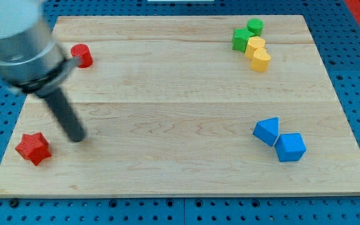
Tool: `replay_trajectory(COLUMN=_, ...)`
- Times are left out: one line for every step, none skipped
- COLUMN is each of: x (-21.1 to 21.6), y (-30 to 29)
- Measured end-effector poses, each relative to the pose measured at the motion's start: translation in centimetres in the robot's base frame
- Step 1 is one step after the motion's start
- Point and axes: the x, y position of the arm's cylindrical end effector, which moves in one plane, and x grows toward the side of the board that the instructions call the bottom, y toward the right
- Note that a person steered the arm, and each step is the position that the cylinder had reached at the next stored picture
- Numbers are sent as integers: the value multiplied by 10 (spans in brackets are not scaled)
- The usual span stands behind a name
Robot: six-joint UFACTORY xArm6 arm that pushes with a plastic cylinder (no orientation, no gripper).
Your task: Push the circle into the red star
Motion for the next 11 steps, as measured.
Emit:
replay_trajectory(x=-74, y=37)
replay_trajectory(x=-148, y=37)
replay_trajectory(x=-198, y=2)
replay_trajectory(x=-225, y=-21)
replay_trajectory(x=-192, y=-55)
replay_trajectory(x=-157, y=-71)
replay_trajectory(x=-142, y=-71)
replay_trajectory(x=-136, y=-92)
replay_trajectory(x=-97, y=-92)
replay_trajectory(x=-70, y=-90)
replay_trajectory(x=-75, y=-97)
